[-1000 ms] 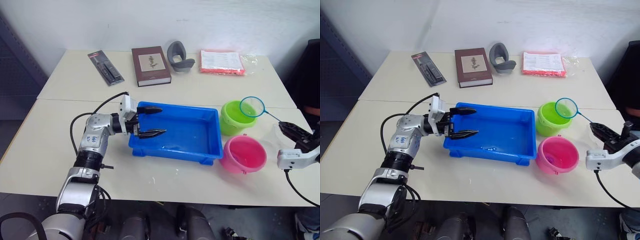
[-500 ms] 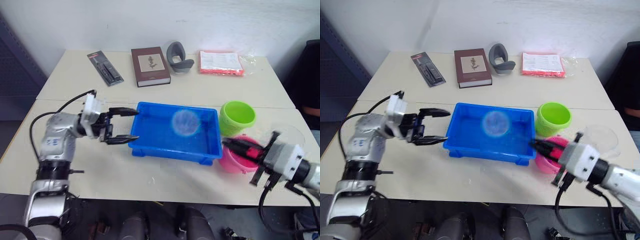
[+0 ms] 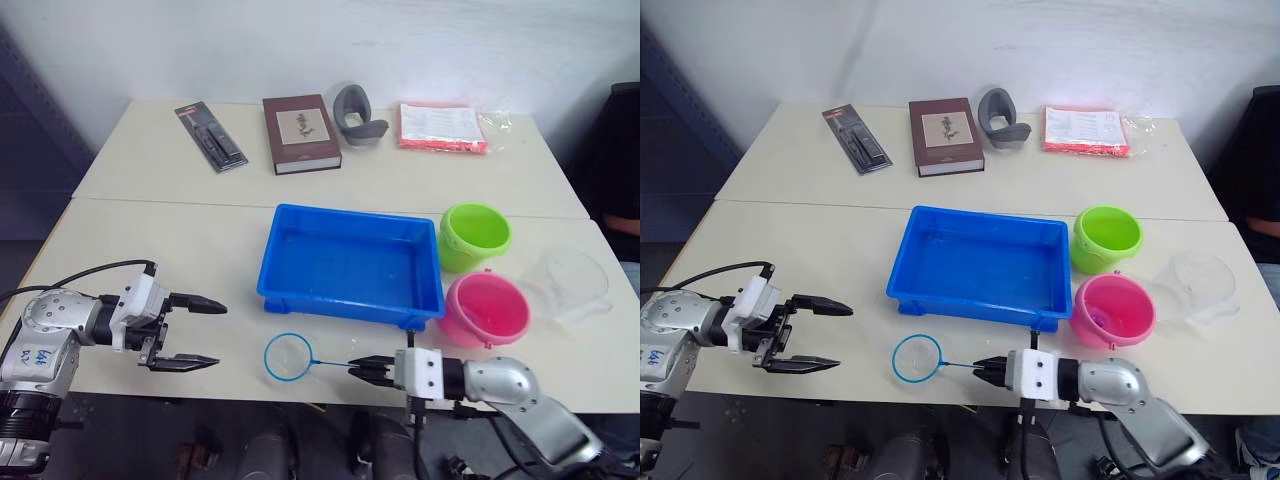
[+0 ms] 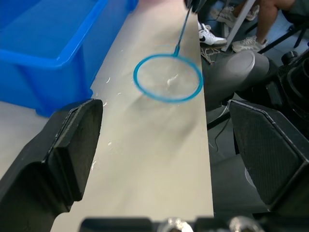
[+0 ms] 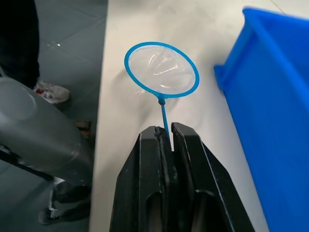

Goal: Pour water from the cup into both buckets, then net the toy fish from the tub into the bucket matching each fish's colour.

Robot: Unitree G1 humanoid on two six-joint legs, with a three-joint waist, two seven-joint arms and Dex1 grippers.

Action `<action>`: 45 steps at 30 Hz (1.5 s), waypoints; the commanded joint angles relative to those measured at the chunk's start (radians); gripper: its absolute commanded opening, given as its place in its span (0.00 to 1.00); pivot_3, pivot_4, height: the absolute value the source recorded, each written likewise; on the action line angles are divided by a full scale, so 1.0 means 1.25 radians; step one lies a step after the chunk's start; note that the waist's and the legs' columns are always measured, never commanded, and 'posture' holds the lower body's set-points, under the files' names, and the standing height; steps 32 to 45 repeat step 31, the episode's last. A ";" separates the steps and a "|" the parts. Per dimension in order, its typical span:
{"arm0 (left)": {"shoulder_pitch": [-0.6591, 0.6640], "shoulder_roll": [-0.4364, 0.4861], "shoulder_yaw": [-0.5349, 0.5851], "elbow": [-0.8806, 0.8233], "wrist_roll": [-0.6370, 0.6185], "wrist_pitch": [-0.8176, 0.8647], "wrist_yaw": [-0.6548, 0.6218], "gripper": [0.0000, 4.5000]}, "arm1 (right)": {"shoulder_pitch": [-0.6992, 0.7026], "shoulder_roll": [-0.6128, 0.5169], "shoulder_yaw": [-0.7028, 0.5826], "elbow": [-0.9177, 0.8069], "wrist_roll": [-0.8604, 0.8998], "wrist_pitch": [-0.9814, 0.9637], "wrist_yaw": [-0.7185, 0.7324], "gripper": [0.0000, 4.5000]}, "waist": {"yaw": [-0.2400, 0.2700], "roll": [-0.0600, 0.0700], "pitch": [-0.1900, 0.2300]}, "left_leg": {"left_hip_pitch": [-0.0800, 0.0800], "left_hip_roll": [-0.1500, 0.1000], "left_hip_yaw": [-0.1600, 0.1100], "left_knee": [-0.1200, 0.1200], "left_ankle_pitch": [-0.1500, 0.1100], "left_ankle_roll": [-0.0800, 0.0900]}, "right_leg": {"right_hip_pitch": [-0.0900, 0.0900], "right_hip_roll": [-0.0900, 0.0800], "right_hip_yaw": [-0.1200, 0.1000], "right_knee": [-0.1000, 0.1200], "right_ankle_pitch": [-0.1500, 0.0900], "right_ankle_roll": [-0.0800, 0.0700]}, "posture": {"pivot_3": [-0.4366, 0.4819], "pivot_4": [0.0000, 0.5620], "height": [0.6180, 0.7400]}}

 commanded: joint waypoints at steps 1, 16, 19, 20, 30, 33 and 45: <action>0.011 0.003 0.002 -0.038 -0.019 0.001 -0.065 0.99 | -0.026 0.029 0.009 0.061 -0.012 -0.046 0.032 0.00 | -0.006 0.000 0.000 | 0.000 0.000 0.000 0.000 0.000 0.000 | 0.000 0.000 0.000 0.000 0.000 0.000 | 0.48 0.27 1.00; 0.077 -0.019 0.058 -0.043 0.016 0.002 0.066 1.00 | 0.246 -0.118 -0.311 -0.296 0.204 0.021 0.080 0.99 | -0.003 0.001 0.001 | 0.000 0.000 -0.001 0.000 0.000 -0.001 | 0.000 -0.001 0.001 0.000 0.000 0.000 | 0.48 0.27 1.00; 0.118 -0.026 0.085 -0.040 0.039 -0.030 0.100 1.00 | 0.398 -0.130 -0.473 -0.375 0.299 0.033 0.098 0.99 | -0.001 0.000 0.000 | 0.000 0.001 -0.001 -0.001 0.000 -0.001 | 0.001 -0.001 0.001 -0.001 0.000 0.000 | 0.48 0.27 1.00; 0.137 -0.028 0.096 -0.029 0.057 -0.049 0.122 1.00 | 0.472 -0.119 -0.569 -0.394 0.335 0.038 0.112 0.99 | -0.001 0.000 0.000 | 0.001 0.001 -0.001 -0.001 0.000 -0.001 | 0.001 -0.001 0.001 -0.001 0.000 0.000 | 0.48 0.27 1.00; 0.223 -0.067 0.126 0.021 0.143 -0.122 0.243 1.00 | 0.766 0.049 -0.931 -0.253 0.334 -0.116 0.247 0.99 | 0.010 -0.003 -0.003 | 0.006 0.003 0.000 -0.002 -0.006 0.000 | 0.005 -0.003 0.010 -0.008 0.000 0.000 | 0.48 0.27 1.00; 0.221 -0.070 0.125 0.018 0.151 -0.141 0.246 1.00 | 0.757 0.053 -0.929 -0.240 0.334 -0.115 0.241 0.99 | 0.010 -0.003 -0.003 | 0.006 0.003 0.000 -0.002 -0.007 0.000 | 0.005 -0.004 0.010 -0.008 0.000 0.000 | 0.48 0.27 1.00; 0.221 -0.070 0.125 0.018 0.151 -0.141 0.246 1.00 | 0.757 0.053 -0.929 -0.240 0.334 -0.115 0.241 0.99 | 0.010 -0.003 -0.003 | 0.006 0.003 0.000 -0.002 -0.007 0.000 | 0.005 -0.004 0.010 -0.008 0.000 0.000 | 0.48 0.27 1.00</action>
